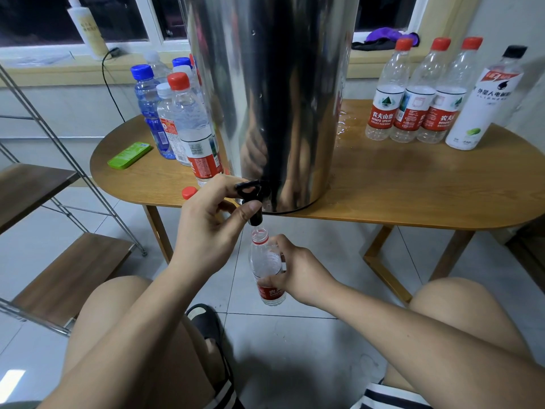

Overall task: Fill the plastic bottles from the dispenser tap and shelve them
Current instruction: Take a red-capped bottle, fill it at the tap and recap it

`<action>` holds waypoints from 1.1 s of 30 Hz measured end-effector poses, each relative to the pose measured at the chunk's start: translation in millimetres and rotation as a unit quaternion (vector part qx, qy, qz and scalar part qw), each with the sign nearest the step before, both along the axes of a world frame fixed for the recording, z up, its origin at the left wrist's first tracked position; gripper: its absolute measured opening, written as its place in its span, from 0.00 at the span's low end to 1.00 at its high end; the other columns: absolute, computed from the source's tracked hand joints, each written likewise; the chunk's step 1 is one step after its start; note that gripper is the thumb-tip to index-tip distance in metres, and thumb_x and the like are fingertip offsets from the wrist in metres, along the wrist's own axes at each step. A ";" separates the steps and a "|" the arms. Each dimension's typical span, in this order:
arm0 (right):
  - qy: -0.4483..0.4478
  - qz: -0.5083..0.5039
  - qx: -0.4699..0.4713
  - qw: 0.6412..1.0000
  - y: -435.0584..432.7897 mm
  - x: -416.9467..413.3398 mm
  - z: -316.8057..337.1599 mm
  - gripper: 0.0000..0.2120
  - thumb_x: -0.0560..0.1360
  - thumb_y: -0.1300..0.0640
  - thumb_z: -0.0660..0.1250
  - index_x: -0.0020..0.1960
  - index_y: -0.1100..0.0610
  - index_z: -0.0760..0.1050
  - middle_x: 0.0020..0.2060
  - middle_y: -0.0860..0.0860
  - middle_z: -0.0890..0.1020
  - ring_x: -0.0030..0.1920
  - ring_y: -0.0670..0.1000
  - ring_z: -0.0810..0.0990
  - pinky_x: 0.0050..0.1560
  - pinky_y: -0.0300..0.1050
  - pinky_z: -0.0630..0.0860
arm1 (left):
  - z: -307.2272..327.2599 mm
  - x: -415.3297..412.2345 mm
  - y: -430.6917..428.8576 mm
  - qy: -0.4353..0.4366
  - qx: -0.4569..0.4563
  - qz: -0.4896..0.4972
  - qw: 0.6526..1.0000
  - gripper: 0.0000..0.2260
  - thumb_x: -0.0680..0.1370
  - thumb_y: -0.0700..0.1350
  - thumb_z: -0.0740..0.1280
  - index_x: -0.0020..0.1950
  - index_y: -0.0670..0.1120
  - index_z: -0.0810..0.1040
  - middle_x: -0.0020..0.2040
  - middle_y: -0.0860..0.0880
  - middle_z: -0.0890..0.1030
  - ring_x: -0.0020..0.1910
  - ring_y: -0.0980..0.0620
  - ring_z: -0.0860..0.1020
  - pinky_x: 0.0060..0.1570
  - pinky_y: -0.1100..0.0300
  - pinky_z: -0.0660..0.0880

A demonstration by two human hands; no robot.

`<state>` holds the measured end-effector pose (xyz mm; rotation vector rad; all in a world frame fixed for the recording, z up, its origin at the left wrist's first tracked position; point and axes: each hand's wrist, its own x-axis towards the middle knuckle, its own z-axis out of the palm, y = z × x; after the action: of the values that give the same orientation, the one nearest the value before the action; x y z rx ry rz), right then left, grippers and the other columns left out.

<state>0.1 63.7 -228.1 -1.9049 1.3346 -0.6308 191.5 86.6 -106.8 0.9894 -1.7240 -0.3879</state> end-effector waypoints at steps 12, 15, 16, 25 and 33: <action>0.007 -0.004 -0.001 1.000 -0.2 0.6 -2.1 0.34 0.68 0.44 0.84 0.66 0.44 0.68 0.63 0.44 0.84 0.60 0.50 0.83 0.59 0.54 0.82 | -1.2 -0.7 -0.9 0.012 0.005 -0.009 1.000 0.07 0.83 0.35 0.74 0.57 0.45 0.81 0.48 0.47 0.84 0.44 0.45 0.88 0.45 0.39 0.81; 0.009 -0.003 -0.001 1.000 0.1 0.3 -1.9 0.34 0.68 0.45 0.84 0.67 0.44 0.68 0.63 0.44 0.84 0.60 0.50 0.83 0.59 0.54 0.82 | -1.4 0.0 -0.8 0.010 0.004 -0.008 1.000 0.08 0.83 0.35 0.74 0.58 0.45 0.81 0.48 0.47 0.85 0.45 0.45 0.88 0.45 0.39 0.81; 0.009 -0.003 -0.001 1.000 0.1 0.2 -1.8 0.34 0.69 0.45 0.84 0.67 0.44 0.68 0.63 0.44 0.84 0.60 0.50 0.83 0.59 0.54 0.82 | -1.6 0.3 -0.7 0.008 0.004 -0.008 1.000 0.07 0.83 0.36 0.74 0.58 0.45 0.82 0.49 0.48 0.85 0.45 0.45 0.88 0.45 0.39 0.81; 0.014 -0.001 0.002 1.000 -0.2 -0.1 -1.0 0.34 0.69 0.45 0.84 0.67 0.44 0.68 0.64 0.44 0.83 0.61 0.51 0.83 0.61 0.54 0.82 | -1.0 0.3 0.1 0.006 0.006 -0.003 1.000 0.07 0.82 0.36 0.74 0.58 0.43 0.82 0.48 0.50 0.85 0.46 0.45 0.88 0.45 0.39 0.81; 0.011 -0.002 0.003 1.000 -0.2 -0.2 -0.9 0.34 0.68 0.43 0.83 0.67 0.43 0.68 0.64 0.44 0.83 0.61 0.51 0.83 0.61 0.54 0.82 | -2.3 1.4 -1.1 0.007 0.011 -0.006 1.000 0.07 0.83 0.37 0.75 0.59 0.44 0.82 0.49 0.49 0.86 0.46 0.44 0.88 0.46 0.37 0.81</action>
<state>0.0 63.5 -229.0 -1.9100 1.3531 -0.6076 192.9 85.6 -109.1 0.9901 -1.7171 -0.4218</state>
